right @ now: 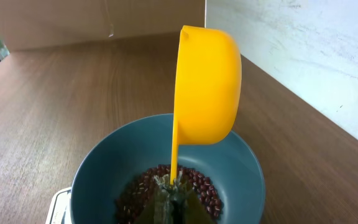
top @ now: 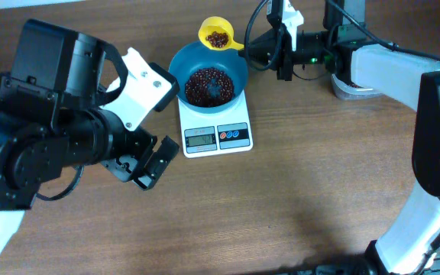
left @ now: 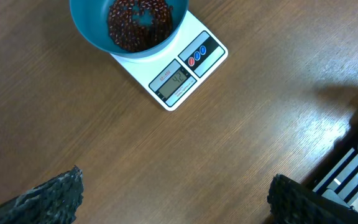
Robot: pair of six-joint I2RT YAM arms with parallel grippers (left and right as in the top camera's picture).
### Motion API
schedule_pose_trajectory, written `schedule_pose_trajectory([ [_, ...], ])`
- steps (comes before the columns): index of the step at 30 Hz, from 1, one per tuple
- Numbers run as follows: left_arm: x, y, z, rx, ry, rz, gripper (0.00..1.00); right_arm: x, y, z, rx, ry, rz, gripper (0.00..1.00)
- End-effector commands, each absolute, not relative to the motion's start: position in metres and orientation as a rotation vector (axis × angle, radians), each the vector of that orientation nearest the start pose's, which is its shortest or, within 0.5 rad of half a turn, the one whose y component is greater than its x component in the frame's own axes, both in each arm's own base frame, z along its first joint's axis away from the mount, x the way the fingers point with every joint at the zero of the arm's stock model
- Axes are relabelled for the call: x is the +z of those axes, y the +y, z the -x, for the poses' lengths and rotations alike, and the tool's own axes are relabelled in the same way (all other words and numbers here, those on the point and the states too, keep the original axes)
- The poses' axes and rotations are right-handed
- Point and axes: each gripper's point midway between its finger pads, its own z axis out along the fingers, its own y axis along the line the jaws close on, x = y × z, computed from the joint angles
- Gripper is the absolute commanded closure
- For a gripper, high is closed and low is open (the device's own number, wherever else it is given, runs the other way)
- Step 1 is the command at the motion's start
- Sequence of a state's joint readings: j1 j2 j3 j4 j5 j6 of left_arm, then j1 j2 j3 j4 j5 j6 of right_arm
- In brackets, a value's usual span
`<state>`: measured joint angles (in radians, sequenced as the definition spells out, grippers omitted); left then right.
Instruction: Scoop item into bowl and weigh 50g on scale
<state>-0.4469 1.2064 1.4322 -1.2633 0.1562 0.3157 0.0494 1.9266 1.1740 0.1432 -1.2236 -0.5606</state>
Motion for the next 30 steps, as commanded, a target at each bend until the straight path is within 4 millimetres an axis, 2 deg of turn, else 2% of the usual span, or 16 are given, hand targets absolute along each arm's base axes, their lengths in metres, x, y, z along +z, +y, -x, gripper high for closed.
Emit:
schedule_pose_trajectory([
  [1,0.2607,-0.1431,-0.2370,-0.237,2.398,-1.045,0.01,0.1624,0.1882,-0.4288,0.979,1.456,1.164,0.96],
  [30,0.2607,-0.1431,-0.2370,-0.237,2.398,-1.045,0.01,0.1594,0.1878,-0.4309,0.936,1.432,1.190,0.96],
])
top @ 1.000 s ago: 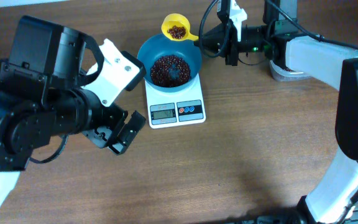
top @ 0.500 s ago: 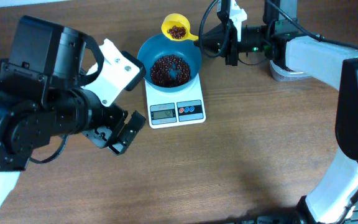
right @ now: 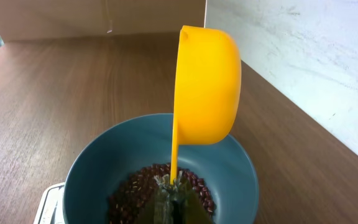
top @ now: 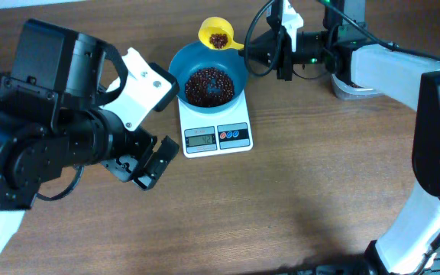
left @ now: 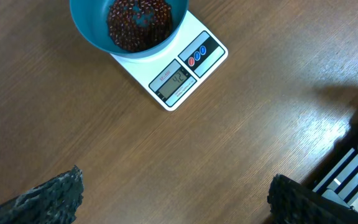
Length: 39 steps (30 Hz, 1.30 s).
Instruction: Scoop item into bowl and weigh 50g on scale
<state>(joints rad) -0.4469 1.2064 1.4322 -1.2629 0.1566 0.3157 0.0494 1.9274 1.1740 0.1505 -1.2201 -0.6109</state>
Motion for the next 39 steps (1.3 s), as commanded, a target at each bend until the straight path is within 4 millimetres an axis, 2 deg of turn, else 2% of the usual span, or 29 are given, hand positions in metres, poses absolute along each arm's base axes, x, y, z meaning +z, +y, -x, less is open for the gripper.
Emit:
schedule_pose_trajectory([
  [1,0.261,-0.143,-0.237,-0.237,2.398,-1.045,0.01,0.159,0.187,-0.432,0.931,1.434,1.188,0.96],
  [7,0.261,-0.143,-0.237,-0.237,2.398,-1.045,0.01,0.166,0.181,-0.426,0.979,1.393,1.188,0.96],
  [16,0.261,-0.143,-0.237,-0.237,2.398,-1.045,0.01,0.164,0.182,-0.424,1.005,1.417,1.176,0.96],
  [29,0.261,-0.143,-0.237,-0.237,2.398,-1.045,0.01,0.168,0.182,-0.426,0.982,1.389,1.187,0.96],
  [31,0.261,-0.143,-0.237,-0.237,2.398,-1.045,0.01,0.163,0.181,-0.430,0.958,1.422,1.176,0.96],
  [33,0.261,-0.143,-0.237,-0.237,2.398,-1.045,0.01,0.181,0.185,-0.417,1.041,1.298,1.214,0.96],
  [34,0.261,-0.143,-0.237,-0.237,2.398,-1.045,0.01,0.184,0.185,-0.415,1.061,1.285,1.214,0.96],
  [36,0.261,-0.143,-0.237,-0.237,2.398,-1.045,0.01,0.175,0.184,-0.423,1.026,1.364,1.184,0.96],
  [38,0.261,-0.143,-0.237,-0.237,2.398,-1.045,0.01,0.177,0.184,-0.420,1.042,1.345,1.191,0.96],
  [39,0.261,-0.143,-0.237,-0.237,2.398,-1.045,0.01,0.172,0.184,-0.423,1.033,1.379,1.177,0.96],
])
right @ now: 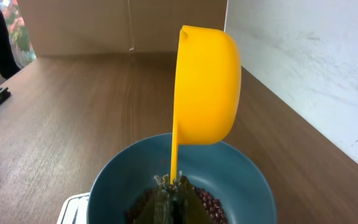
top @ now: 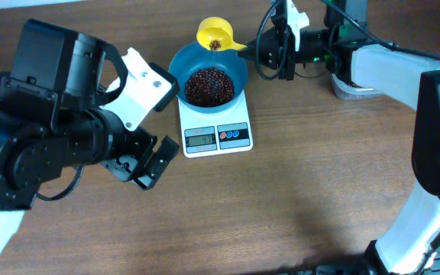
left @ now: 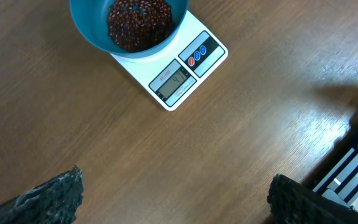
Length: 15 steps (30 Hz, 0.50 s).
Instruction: Scoop item into bowl and weigh 50g on scale
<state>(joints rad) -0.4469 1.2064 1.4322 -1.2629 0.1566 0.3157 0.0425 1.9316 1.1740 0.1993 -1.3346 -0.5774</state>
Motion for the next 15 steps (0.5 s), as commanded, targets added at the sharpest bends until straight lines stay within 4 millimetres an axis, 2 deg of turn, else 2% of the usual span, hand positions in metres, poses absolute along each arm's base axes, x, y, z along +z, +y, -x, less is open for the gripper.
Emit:
schedule_pose_trajectory([
  [1,0.261,-0.143,-0.237,-0.237,2.398,-1.045,0.01,0.169,0.183,-0.424,1.025,1.399,1.169,0.96],
  [3,0.261,-0.143,-0.237,-0.237,2.398,-1.045,0.01,0.180,0.185,-0.417,1.063,1.319,1.199,0.96],
  [15,0.261,-0.143,-0.237,-0.237,2.398,-1.045,0.01,0.179,0.185,-0.418,1.057,1.325,1.198,0.96],
])
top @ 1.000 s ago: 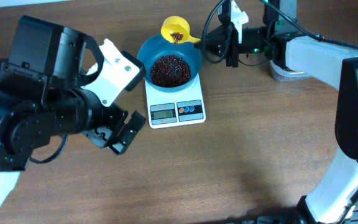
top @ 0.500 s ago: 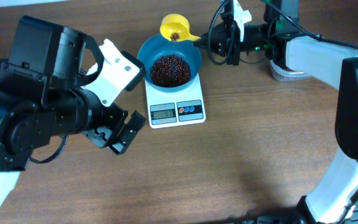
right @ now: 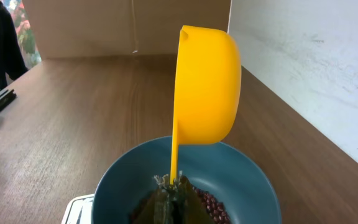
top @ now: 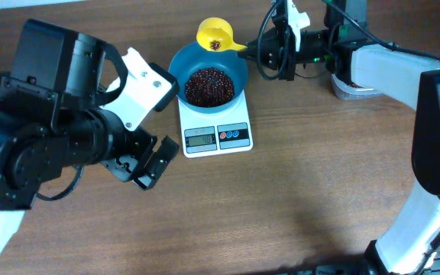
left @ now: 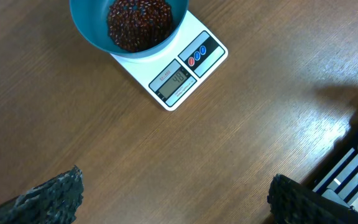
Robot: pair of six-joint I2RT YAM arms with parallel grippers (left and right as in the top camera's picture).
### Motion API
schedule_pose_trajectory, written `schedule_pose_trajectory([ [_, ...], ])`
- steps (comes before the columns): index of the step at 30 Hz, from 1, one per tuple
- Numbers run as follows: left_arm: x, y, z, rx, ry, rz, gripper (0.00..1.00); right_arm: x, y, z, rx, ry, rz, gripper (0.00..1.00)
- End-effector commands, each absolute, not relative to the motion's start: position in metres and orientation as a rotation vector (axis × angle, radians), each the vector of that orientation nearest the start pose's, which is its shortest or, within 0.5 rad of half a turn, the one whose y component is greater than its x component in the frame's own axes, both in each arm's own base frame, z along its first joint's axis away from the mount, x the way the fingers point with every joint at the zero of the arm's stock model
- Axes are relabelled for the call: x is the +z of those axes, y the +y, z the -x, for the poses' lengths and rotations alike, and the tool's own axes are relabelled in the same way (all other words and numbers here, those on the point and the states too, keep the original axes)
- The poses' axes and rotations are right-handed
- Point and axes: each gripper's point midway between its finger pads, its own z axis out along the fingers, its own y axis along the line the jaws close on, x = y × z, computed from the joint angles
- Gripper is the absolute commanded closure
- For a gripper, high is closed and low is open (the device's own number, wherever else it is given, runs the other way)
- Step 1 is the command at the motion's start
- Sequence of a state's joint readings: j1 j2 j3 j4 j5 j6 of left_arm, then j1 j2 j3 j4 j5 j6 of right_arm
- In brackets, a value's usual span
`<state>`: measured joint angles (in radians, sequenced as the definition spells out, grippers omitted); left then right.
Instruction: Scoop item into bowl and weigh 50g on scale
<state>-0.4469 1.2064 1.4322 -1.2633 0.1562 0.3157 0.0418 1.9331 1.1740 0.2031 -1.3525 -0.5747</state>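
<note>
A blue bowl (top: 208, 76) of dark red beans (top: 207, 85) stands on the white scale (top: 215, 127); the scale's display (left: 176, 78) is lit. My right gripper (right: 174, 185) is shut on the handle of a yellow scoop (top: 213, 33), whose cup hangs over the bowl's far rim with a few beans left inside. In the right wrist view the scoop (right: 207, 84) shows its outside above the bowl (right: 188, 180). My left gripper (left: 173, 199) is open over bare table in front of the scale, holding nothing.
A white round container (top: 351, 85) sits at the back right behind my right arm. My bulky left arm (top: 59, 130) covers the table's left side. A pale wall (right: 303, 68) runs close along the far edge, and dark equipment (left: 353, 168) lies at the table's near edge.
The scoop and right gripper have barely shifted, drawn slightly further back over the bowl's far rim. The scale's reading has changed. My left arm is where it was.
At first the scoop hung over the bowl's far rim holding a good load of beans. A second later it still did. By half a second ago most of its beans were gone and the bowl's pile looked fuller. The left arm stayed still throughout.
</note>
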Motion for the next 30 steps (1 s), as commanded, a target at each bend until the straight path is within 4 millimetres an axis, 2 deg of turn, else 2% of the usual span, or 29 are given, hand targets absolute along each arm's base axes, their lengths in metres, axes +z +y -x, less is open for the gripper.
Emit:
schedule_pose_trajectory([
  [1,0.261,-0.143,-0.237,-0.237,2.398,-1.045,0.01,0.177,0.185,-0.418,1.056,1.339,1.192,0.96],
  [3,0.261,-0.143,-0.237,-0.237,2.398,-1.045,0.01,0.159,0.179,-0.434,0.964,1.476,1.141,0.96],
  [4,0.261,-0.143,-0.237,-0.237,2.398,-1.045,0.01,0.163,0.180,-0.432,0.980,1.455,1.148,0.96],
  [6,0.261,-0.143,-0.237,-0.237,2.398,-1.045,0.01,0.186,0.186,-0.412,1.079,1.272,1.219,0.96],
  [9,0.261,-0.143,-0.237,-0.237,2.398,-1.045,0.01,0.171,0.183,-0.427,0.996,1.388,1.174,0.96],
  [11,0.261,-0.143,-0.237,-0.237,2.398,-1.045,0.01,0.180,0.185,-0.418,1.046,1.314,1.203,0.96],
  [13,0.261,-0.143,-0.237,-0.237,2.398,-1.045,0.01,0.167,0.182,-0.428,1.002,1.421,1.161,0.96],
  [14,0.261,-0.143,-0.237,-0.237,2.398,-1.045,0.01,0.170,0.182,-0.426,1.014,1.397,1.170,0.96],
  [15,0.261,-0.143,-0.237,-0.237,2.398,-1.045,0.01,0.185,0.186,-0.413,1.075,1.279,1.216,0.96],
  [16,0.261,-0.143,-0.237,-0.237,2.398,-1.045,0.01,0.188,0.186,-0.410,1.086,1.253,1.227,0.96],
  [18,0.261,-0.143,-0.237,-0.237,2.398,-1.045,0.01,0.178,0.184,-0.422,1.023,1.338,1.193,0.96],
  [20,0.261,-0.143,-0.237,-0.237,2.398,-1.045,0.01,0.191,0.186,-0.410,1.076,1.221,1.240,0.96],
  [21,0.261,-0.143,-0.237,-0.237,2.398,-1.045,0.01,0.190,0.187,-0.410,1.074,1.225,1.240,0.96],
  [23,0.261,-0.143,-0.237,-0.237,2.398,-1.045,0.01,0.177,0.183,-0.425,1.004,1.342,1.192,0.96],
  [25,0.261,-0.143,-0.237,-0.237,2.398,-1.045,0.01,0.188,0.185,-0.415,1.050,1.252,1.228,0.96],
  [26,0.261,-0.143,-0.237,-0.237,2.398,-1.045,0.01,0.187,0.186,-0.415,1.049,1.258,1.227,0.96],
  [30,0.261,-0.143,-0.237,-0.237,2.398,-1.045,0.01,0.182,0.183,-0.431,0.977,1.332,1.184,0.96],
])
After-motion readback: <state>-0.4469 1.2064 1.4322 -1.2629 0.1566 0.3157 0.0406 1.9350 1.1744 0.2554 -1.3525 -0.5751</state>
